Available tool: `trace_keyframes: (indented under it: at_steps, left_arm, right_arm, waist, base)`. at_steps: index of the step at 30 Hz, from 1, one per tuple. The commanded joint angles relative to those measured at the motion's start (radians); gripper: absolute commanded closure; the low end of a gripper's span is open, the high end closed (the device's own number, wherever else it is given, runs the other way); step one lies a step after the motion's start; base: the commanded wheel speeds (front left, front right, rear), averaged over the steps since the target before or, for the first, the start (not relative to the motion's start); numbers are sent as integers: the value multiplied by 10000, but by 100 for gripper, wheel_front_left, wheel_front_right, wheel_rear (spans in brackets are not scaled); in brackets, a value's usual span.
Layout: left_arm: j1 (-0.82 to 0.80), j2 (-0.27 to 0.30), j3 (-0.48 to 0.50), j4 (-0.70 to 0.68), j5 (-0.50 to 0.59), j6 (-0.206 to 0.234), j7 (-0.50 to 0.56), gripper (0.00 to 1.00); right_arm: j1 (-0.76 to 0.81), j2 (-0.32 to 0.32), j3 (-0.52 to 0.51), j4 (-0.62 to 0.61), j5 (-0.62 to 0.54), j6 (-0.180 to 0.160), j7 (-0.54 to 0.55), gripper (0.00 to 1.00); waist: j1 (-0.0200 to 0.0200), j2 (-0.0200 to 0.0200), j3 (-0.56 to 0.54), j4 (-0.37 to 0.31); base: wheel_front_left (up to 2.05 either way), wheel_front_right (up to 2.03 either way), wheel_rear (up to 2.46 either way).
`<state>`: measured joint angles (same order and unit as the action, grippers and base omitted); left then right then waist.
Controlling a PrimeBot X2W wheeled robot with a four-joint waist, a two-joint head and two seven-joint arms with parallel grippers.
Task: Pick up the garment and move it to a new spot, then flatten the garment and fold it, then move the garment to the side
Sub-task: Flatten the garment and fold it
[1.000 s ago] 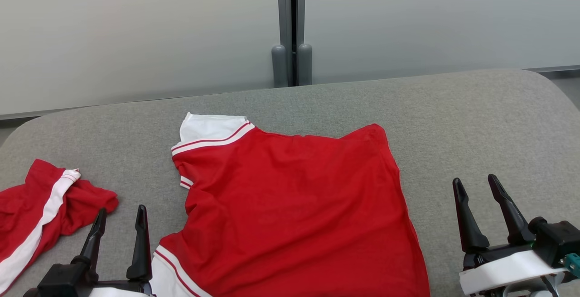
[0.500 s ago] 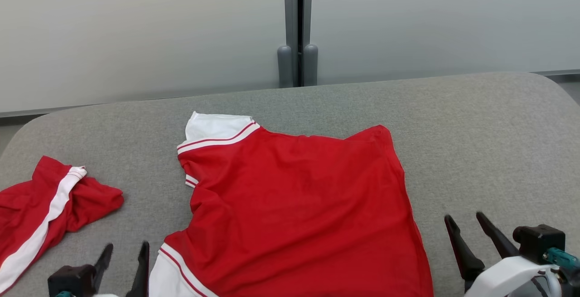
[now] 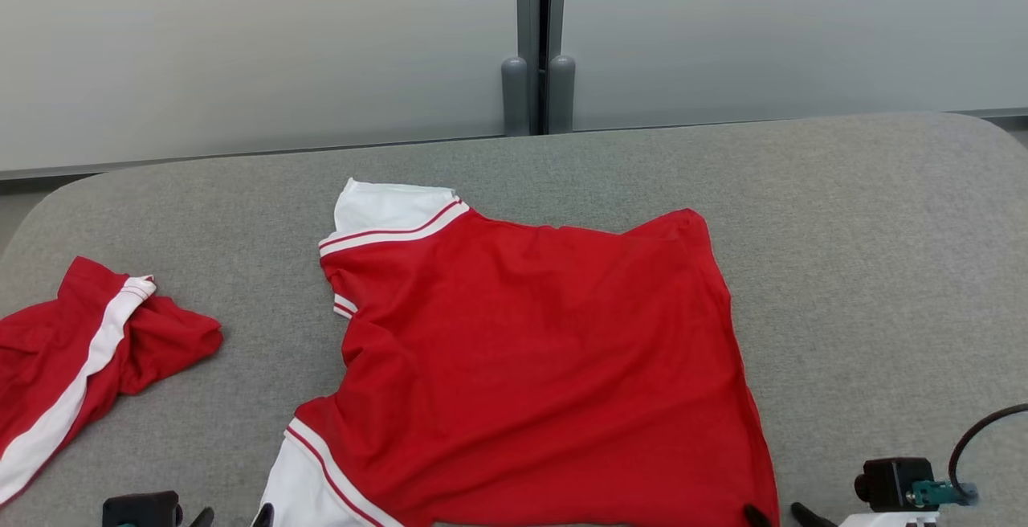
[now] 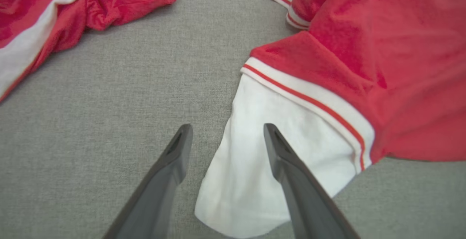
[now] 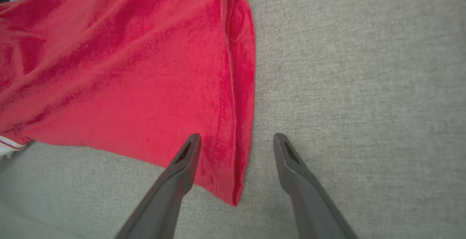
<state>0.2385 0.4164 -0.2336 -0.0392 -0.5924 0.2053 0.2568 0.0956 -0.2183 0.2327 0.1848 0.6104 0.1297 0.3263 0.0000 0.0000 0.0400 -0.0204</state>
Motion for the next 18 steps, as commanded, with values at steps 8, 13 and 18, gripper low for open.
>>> trace_keyframes:
  at_steps: [8, 13, 18]
  left_arm:
    - [260, 255, -111, -37, -365, 129, 950, 0]
    - [-22, 291, -112, 387, -448, 89, 1083, 0]
    - [-429, 93, -294, 1169, -728, -370, 1160, 0]
  right_arm:
    - [161, 141, 117, 89, 352, 22, 529, 0]
    - [15, 207, 183, 126, 323, 22, 456, 0]
    - [-102, 211, 287, 200, 347, 22, 471, 0]
  waist:
    - [0, 0, 230, 140]
    - [0, 0, 335, 223]
    - [0, 0, 433, 240]
  base:
    - [0, 0, 0]
    - [0, 0, 0]
    - [0, 0, 0]
